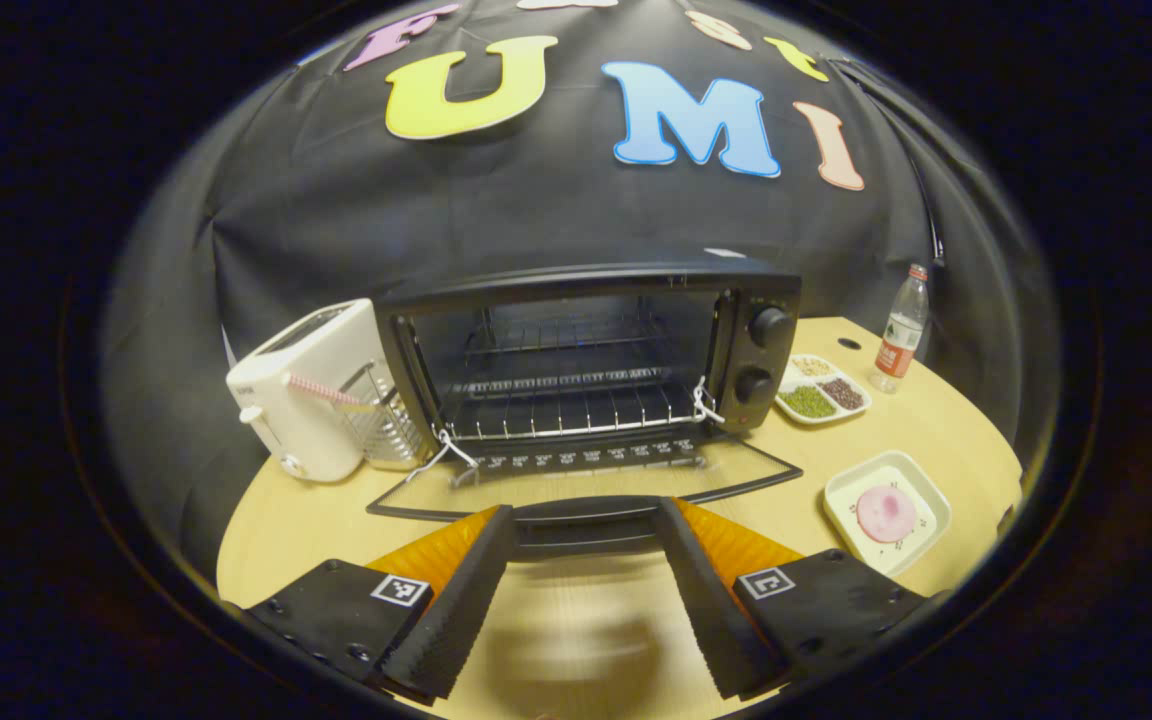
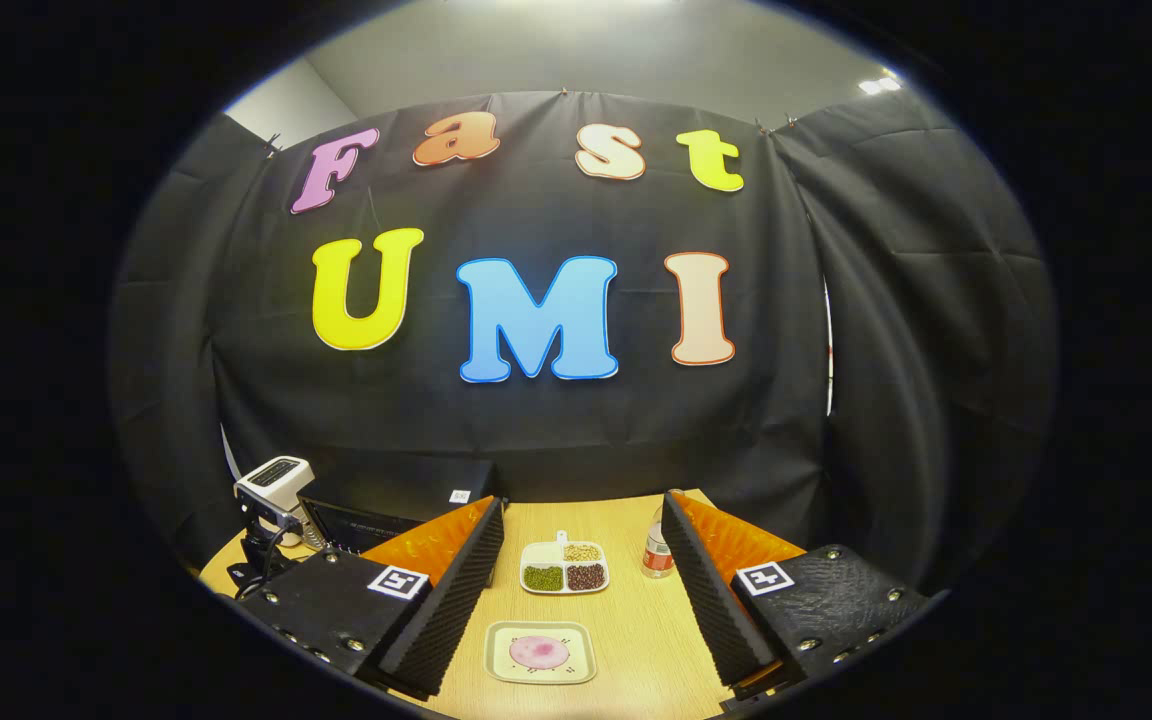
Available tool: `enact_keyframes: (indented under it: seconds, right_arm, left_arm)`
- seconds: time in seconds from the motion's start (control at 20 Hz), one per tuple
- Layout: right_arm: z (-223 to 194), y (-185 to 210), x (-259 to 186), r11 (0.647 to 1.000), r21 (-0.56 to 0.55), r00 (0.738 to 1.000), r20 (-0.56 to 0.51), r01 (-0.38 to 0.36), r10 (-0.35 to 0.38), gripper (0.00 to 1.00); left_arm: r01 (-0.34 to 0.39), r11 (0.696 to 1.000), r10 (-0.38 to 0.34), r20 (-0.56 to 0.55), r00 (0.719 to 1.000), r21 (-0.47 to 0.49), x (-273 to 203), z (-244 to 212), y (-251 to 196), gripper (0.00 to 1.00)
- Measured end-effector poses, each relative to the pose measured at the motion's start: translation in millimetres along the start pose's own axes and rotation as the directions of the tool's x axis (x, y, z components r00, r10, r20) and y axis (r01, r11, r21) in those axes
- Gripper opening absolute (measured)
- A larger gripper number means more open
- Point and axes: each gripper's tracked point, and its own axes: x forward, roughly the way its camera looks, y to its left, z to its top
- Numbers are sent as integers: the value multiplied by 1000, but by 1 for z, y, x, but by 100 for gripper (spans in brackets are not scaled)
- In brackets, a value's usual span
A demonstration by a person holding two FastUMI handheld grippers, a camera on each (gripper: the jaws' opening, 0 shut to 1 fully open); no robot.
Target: Open the electric oven with the left hand, put the food in, and close the electric oven.
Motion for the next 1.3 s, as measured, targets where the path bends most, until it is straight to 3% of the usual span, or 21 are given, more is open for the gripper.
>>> enact_keyframes:
  seconds: [0.1,0.2,0.25,0.4,0.6,0.75,0.9,1.0,1.15,1.2,1.25,1.3]
  right_arm:
    - [-5,0,3,1000,-4,1000,-13,-5,5,96]
    - [-9,1,5,1000,-1,1000,-29,-11,11,96]
    - [-11,1,6,1000,5,999,-39,-15,15,96]
    - [-16,1,11,999,23,998,-60,-29,30,96]
    - [-39,-5,25,997,57,990,-133,-50,57,96]
    - [-74,-10,44,992,89,959,-261,-89,109,96]
    - [-114,-10,61,982,133,900,-397,-137,179,96]
    - [-144,-9,71,973,170,840,-496,-155,221,96]
    - [-188,-10,82,961,242,723,-641,-131,259,97]
    - [-202,-9,88,956,268,690,-669,-121,275,96]
    - [-212,-11,91,952,285,668,-688,-109,283,97]
    - [-224,-14,93,951,295,641,-712,-97,286,96]
  left_arm:
    - [-3,1000,3,-3,1000,22,5,-7,-3,100]
    - [4,999,-3,-26,1000,46,7,-21,-3,92]
    - [0,998,2,-35,999,60,8,-26,-3,100]
    - [-21,999,22,-36,999,50,9,-26,9,96]
    - [-36,999,38,120,992,-19,-20,43,13,100]
    - [-19,1000,23,292,956,-15,-65,124,3,99]
    - [6,1000,6,445,895,-24,-121,192,-7,96]
    - [26,998,3,518,855,-49,-156,225,-11,100]
    - [52,993,20,602,798,-103,-209,262,-9,100]
    - [49,993,31,624,781,-110,-224,270,-6,92]
    - [34,993,45,636,770,-111,-237,276,-1,100]
    - [17,993,61,646,761,-115,-251,282,3,91]
